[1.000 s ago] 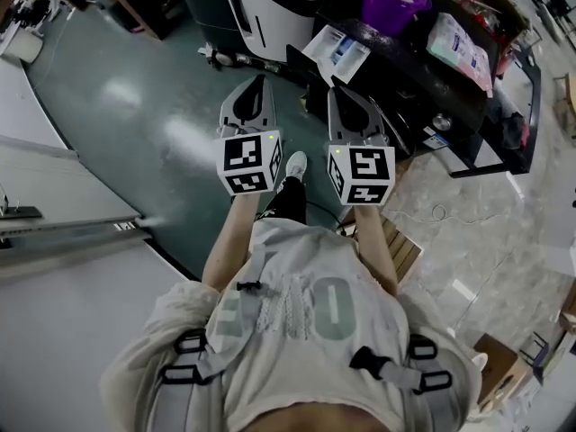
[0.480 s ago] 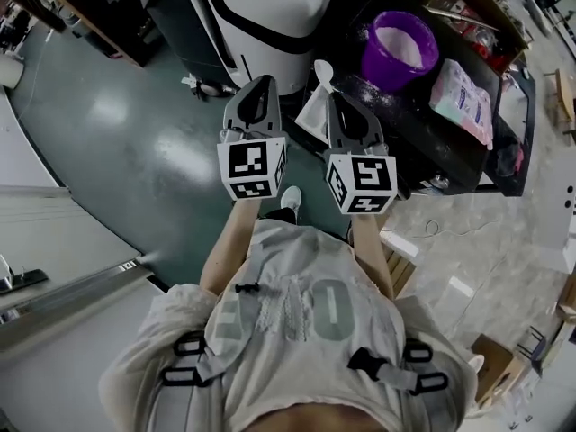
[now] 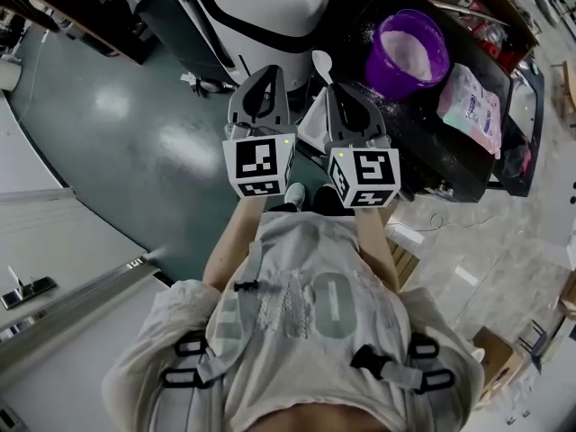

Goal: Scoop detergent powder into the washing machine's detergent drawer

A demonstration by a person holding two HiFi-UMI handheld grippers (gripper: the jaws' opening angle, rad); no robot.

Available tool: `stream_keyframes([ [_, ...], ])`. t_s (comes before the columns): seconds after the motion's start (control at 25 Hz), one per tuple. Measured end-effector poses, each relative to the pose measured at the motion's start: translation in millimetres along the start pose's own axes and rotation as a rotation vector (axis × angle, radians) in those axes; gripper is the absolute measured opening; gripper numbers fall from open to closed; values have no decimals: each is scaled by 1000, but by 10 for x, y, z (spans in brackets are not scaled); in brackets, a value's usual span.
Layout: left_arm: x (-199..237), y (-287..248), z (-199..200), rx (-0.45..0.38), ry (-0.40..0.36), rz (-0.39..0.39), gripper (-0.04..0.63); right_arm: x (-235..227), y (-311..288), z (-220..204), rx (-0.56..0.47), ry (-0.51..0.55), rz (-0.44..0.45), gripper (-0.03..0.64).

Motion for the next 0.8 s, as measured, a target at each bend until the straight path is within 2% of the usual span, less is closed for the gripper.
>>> stream_keyframes([
  [0.24,-75,-124,-6,2,23,77,20,-212,-53,-9,-11,11,46,11],
  [0.6,-302,-192,57,-21,14,125,21,-435,-13,63,-41,14,160,12],
  [0.8,-361,-211,162,-41,-14,146,21,-722,99,347,-95,85,128,12],
])
Point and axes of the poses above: the fingertips, and each gripper's own axes: y backward along the fingers, x to its left, z out of its top, the point moved 9 cm from there along y, backward along the fingers, and after that the axes turned 13 degrees about y, right-handed, at the moved point
